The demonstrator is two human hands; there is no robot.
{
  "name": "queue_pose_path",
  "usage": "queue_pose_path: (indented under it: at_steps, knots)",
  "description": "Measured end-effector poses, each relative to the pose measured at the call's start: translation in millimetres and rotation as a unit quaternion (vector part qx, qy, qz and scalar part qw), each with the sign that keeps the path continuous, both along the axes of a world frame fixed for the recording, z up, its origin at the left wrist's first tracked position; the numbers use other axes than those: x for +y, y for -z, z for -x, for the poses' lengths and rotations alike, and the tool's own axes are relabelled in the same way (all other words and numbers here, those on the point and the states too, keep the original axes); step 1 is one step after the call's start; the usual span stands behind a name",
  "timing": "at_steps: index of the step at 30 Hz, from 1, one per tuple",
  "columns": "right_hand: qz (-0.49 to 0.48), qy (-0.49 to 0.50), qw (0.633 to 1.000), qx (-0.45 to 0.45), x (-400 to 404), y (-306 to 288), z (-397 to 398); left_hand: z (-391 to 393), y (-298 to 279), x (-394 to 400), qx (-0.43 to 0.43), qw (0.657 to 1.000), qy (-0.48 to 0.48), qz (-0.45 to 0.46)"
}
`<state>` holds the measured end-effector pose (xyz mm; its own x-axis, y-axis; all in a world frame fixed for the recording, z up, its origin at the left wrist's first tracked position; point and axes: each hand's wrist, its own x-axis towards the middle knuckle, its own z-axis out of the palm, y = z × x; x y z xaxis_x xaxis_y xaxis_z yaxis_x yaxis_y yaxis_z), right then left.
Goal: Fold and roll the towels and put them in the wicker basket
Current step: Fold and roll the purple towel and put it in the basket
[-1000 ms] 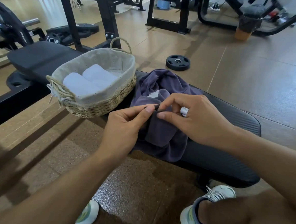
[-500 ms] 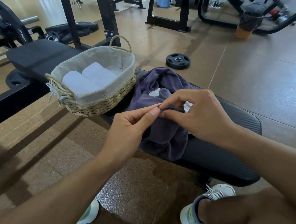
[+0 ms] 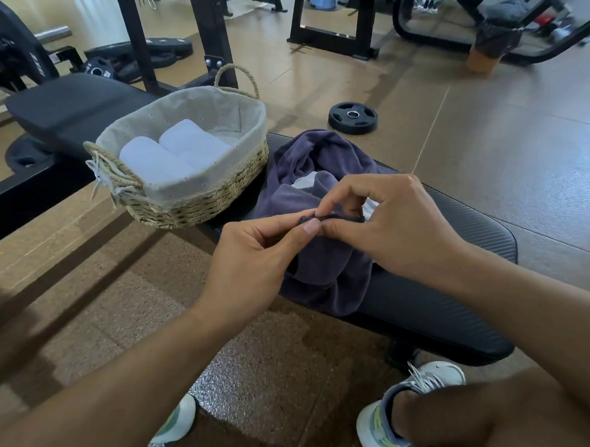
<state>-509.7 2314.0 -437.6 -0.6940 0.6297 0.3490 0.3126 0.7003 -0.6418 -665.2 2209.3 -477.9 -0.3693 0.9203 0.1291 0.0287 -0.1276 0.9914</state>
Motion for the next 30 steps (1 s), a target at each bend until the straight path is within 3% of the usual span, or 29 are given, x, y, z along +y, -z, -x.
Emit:
queue_pose_path:
  at_steps: [5,10,16,21,25,30]
  knots:
    - [-0.032,0.005,0.999,-0.043,2,-1,1,5,-4,-2,0.048,0.998,-0.036,-0.005]
    - [-0.1,-0.072,0.991,-0.059,-6,-10,2,23,-17,-1,0.056,0.982,-0.177,-0.032]
    - [-0.119,-0.198,0.973,-0.02,-37,-30,4,83,-23,-2,-0.014,0.936,-0.351,-0.034]
    - [-0.087,-0.253,0.963,0.02,-52,-44,-7,122,-20,-5,-0.063,0.913,-0.402,-0.04]
    - [-0.093,-0.197,0.976,-0.027,-37,-35,-16,133,-14,-17,0.031,0.905,-0.423,-0.031]
    - [-0.006,-0.008,0.999,-0.043,-3,-17,-32,139,-3,-44,0.065,0.93,-0.361,0.036]
